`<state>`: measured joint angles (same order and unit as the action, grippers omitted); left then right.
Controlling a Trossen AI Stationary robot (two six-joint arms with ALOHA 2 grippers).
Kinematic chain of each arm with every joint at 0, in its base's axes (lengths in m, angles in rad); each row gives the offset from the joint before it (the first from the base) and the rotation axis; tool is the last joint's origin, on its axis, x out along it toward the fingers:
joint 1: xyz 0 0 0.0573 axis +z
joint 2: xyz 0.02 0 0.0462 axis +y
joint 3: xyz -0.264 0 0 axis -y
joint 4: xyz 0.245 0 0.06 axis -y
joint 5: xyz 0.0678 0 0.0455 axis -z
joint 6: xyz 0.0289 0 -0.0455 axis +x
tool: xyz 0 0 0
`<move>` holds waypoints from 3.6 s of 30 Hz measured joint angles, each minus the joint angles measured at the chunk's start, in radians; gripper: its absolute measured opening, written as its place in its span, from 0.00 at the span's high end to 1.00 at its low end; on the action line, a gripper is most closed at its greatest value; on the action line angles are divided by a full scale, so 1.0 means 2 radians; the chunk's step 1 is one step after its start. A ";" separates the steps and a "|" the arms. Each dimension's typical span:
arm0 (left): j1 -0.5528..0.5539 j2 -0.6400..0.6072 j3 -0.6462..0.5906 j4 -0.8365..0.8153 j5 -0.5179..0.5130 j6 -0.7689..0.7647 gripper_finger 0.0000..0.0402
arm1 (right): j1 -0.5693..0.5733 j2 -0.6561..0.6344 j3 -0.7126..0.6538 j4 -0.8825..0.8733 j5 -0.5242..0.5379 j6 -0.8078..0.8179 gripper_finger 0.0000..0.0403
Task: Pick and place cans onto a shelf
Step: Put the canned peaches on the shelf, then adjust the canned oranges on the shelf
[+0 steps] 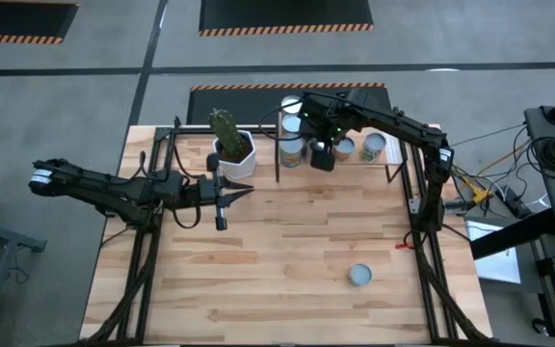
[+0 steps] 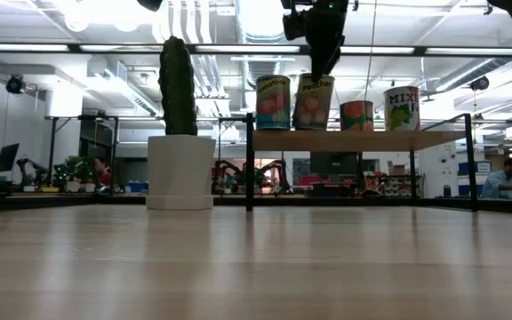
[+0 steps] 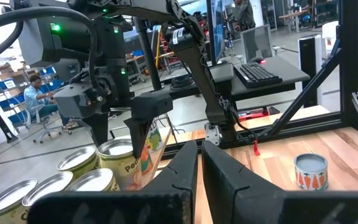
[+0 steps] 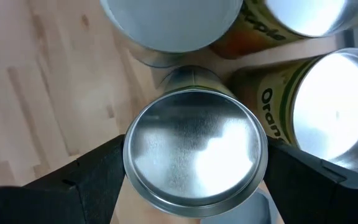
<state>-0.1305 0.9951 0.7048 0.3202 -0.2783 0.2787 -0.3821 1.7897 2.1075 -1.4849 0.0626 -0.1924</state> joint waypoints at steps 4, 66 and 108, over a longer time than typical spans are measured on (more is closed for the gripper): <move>0.000 0.000 0.000 0.000 0.000 0.000 0.99 | -0.002 0.000 0.000 0.000 0.023 0.011 0.20; 0.041 0.046 0.000 -0.025 0.000 0.014 1.00 | -0.071 -0.242 -0.282 0.338 0.008 -0.090 0.98; 0.198 0.209 0.089 -0.026 0.077 0.036 1.00 | -0.302 -0.141 -0.363 0.549 -0.367 -0.123 0.98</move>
<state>0.2657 1.4135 0.8825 0.2687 -0.1235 0.3500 -0.9870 1.5078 1.3815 -0.3875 -0.6710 -0.4377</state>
